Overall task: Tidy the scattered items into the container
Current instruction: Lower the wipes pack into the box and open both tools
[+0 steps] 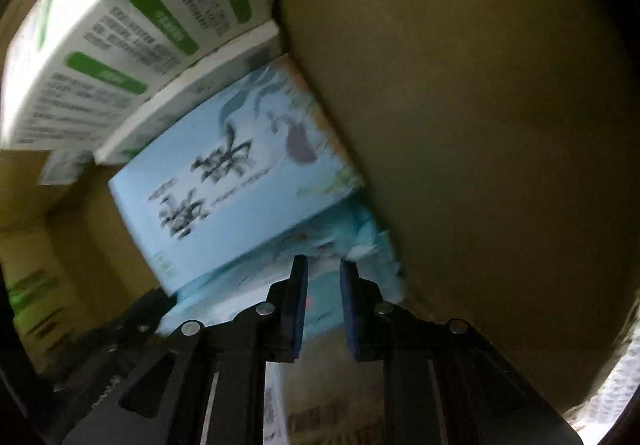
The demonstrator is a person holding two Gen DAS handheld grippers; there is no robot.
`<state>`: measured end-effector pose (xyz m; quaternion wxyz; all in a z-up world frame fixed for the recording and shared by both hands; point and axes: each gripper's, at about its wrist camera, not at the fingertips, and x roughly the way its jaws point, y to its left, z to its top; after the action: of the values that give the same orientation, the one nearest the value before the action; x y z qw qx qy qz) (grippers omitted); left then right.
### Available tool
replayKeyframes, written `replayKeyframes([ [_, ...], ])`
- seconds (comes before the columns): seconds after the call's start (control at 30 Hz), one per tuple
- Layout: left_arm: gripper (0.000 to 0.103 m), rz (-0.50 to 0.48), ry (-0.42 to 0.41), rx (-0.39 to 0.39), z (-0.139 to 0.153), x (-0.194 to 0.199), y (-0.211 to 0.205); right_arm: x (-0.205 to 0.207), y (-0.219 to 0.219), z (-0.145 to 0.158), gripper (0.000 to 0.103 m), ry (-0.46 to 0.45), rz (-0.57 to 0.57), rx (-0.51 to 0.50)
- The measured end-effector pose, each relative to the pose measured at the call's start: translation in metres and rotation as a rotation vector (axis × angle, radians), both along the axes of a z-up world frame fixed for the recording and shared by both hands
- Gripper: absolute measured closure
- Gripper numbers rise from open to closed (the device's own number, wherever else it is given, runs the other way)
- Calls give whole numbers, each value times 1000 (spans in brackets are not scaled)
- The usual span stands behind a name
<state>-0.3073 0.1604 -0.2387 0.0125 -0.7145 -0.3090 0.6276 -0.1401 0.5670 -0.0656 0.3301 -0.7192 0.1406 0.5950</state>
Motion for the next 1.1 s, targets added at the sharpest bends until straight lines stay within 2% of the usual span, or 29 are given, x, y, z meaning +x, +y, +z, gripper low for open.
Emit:
replayKeyframes([
  [0.2,90,-47,14,-5,9,-3,-2,7,5,18,89,33,12,-43],
  [0.3,88,-202,83,-77,28,-6,6,12,3,29,89,47,-4,-86],
  [0.33,88,-222,95,-86,31,-7,7,12,2,33,89,42,-6,-89],
  [0.47,92,-238,102,-28,36,-9,7,16,-4,45,89,16,-26,-74],
  [0.53,96,-247,102,-19,38,-9,7,18,-4,47,89,13,-70,-82],
  [0.67,97,-285,129,-20,45,-13,10,17,-1,54,89,13,-117,-88],
  [0.73,97,-312,114,-42,38,-19,14,15,1,58,89,9,-129,-78],
  [0.8,96,-292,55,-82,23,-27,14,11,3,65,89,9,-135,-67],
  [0.87,97,-264,15,-85,16,-37,13,9,4,69,89,7,-133,-62],
  [1.0,97,-295,42,-114,13,-47,20,6,8,79,89,0,-129,-32],
  [1.1,97,-284,60,-114,6,-48,20,4,9,88,89,11,-109,-17],
])
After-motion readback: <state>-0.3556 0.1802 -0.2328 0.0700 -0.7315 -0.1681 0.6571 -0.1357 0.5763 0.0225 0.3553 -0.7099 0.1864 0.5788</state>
